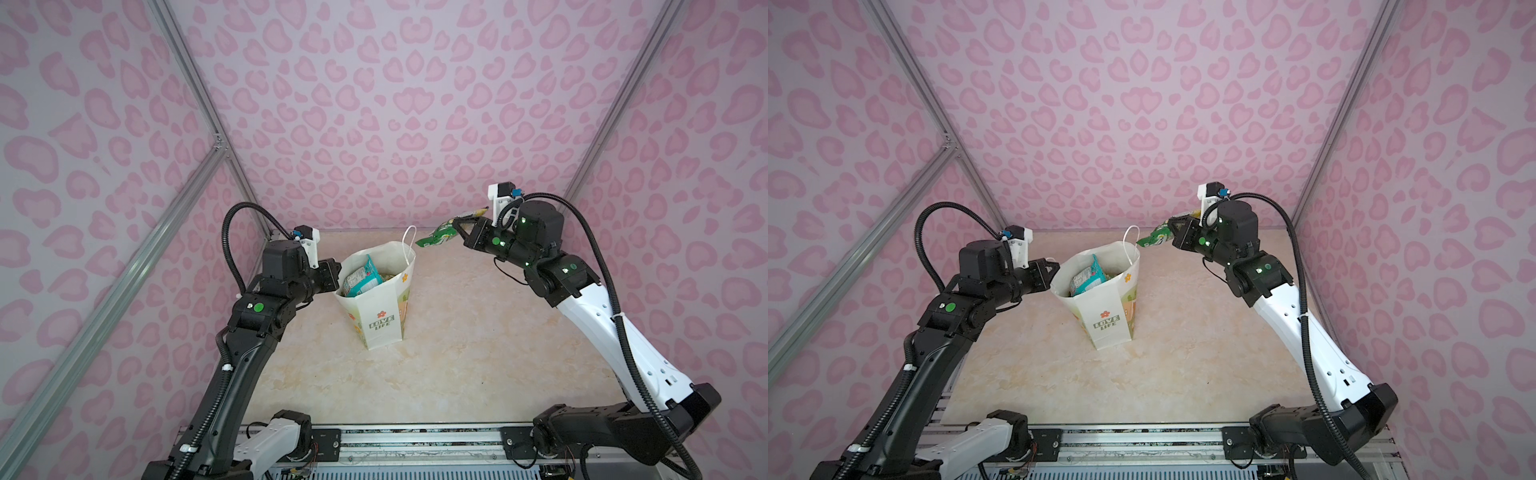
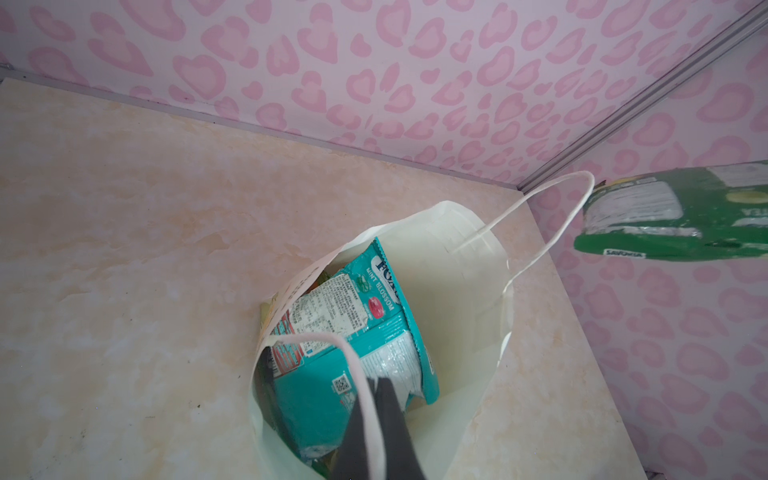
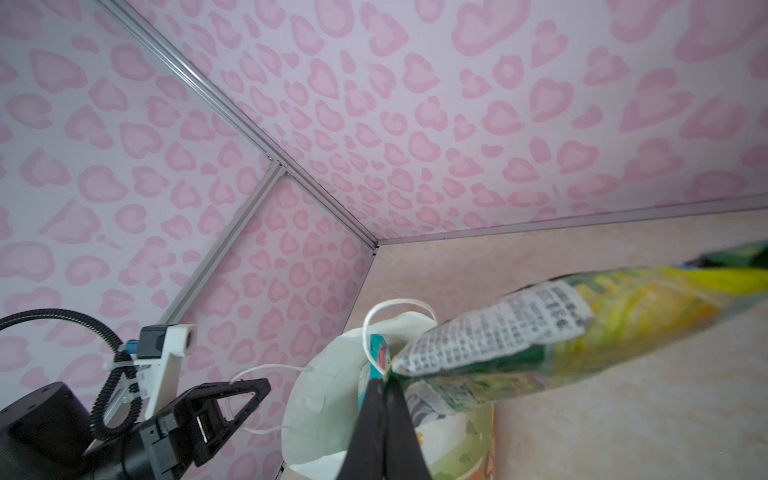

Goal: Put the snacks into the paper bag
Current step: 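Carry the green pack with the right gripper up over the bag opening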

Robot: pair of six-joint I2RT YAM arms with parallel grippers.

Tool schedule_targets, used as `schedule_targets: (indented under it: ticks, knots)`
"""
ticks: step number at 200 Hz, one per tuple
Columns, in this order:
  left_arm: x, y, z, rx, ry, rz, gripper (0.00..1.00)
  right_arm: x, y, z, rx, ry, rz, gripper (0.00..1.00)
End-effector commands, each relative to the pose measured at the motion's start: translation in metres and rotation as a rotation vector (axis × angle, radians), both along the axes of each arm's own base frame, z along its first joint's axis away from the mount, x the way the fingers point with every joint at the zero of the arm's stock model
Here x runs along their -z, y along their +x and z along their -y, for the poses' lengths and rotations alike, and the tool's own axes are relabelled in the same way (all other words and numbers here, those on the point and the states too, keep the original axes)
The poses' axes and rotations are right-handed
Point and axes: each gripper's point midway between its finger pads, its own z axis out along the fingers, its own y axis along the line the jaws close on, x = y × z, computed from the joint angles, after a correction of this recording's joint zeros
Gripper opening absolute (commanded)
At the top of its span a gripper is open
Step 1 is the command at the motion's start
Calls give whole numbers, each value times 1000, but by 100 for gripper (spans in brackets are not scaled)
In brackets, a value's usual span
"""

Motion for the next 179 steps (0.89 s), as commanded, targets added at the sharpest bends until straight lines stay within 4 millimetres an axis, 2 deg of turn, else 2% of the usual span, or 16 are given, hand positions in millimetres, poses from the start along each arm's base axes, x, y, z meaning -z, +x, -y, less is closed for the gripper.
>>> schedule_targets:
  ticks: [1, 47, 96, 139, 179]
  knots:
    - [-6, 3, 1, 8, -5, 30, 4, -26, 1, -13, -15, -14, 76, 0]
    - [-6, 2, 3, 14, -8, 32, 4, -75, -3, -50, -108, -3, 164, 0]
    - [-5, 3, 3, 12, -6, 27, 4, -100, -13, -103, -234, -18, 204, 0]
    - [-3, 4, 3, 13, -4, 23, 4, -96, -23, -141, -332, 3, 184, 0]
    - [-3, 5, 3, 12, -6, 20, 4, -61, -27, -165, -369, -63, 127, 0]
